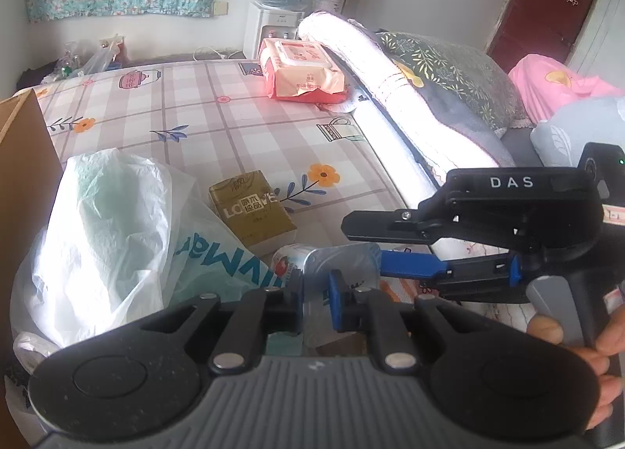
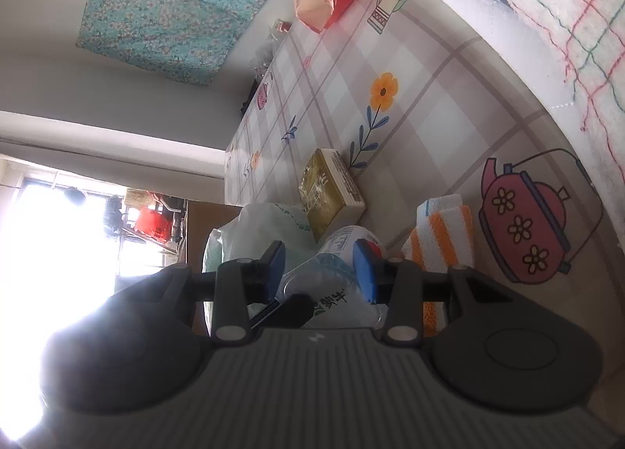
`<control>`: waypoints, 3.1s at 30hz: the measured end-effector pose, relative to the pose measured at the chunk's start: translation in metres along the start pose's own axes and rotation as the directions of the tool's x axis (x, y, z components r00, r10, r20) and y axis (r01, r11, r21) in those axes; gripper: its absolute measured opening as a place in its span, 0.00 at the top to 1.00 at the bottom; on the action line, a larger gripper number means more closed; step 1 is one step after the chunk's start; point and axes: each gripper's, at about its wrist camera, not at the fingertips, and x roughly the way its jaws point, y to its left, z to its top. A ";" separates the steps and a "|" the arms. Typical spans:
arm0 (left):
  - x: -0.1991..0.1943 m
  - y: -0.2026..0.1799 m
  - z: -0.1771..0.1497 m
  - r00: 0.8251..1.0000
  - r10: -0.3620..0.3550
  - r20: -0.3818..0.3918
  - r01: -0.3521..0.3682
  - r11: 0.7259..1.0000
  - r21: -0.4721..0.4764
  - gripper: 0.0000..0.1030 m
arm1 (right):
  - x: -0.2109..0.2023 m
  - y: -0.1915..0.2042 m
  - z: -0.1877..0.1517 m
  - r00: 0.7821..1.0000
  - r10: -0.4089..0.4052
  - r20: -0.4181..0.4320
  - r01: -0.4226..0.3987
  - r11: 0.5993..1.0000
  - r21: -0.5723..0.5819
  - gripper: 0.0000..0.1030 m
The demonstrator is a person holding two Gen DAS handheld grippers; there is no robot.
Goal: Organize soft objects
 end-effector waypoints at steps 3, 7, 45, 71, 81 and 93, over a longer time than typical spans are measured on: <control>-0.003 0.003 0.002 1.000 -0.016 0.002 0.016 1.000 -0.020 0.86 | -0.002 0.003 -0.002 1.000 0.003 0.002 -0.003 1.000 0.006 0.62; -0.016 0.005 0.006 0.999 -0.045 0.020 0.046 0.998 -0.042 0.86 | -0.012 0.006 -0.006 0.999 0.037 0.013 -0.037 0.999 0.030 0.62; -0.272 0.201 -0.095 0.926 0.228 0.300 -0.075 0.892 -0.446 0.87 | 0.089 0.236 -0.213 0.918 0.136 -0.374 -0.244 0.934 -0.260 0.59; -0.181 0.262 -0.122 0.995 -0.045 0.090 0.089 0.808 -0.582 0.91 | 0.093 0.243 -0.228 0.958 -0.136 -0.252 -0.024 0.837 -0.547 0.54; -0.191 0.263 -0.120 0.996 0.010 0.092 0.043 0.835 -0.549 0.81 | 0.082 0.238 -0.216 0.972 -0.074 -0.221 -0.050 0.859 -0.509 0.54; -0.178 0.267 -0.102 0.997 0.031 -0.075 -0.059 0.909 -0.412 0.72 | 0.060 0.211 -0.206 0.986 -0.017 -0.167 -0.057 0.900 -0.432 0.53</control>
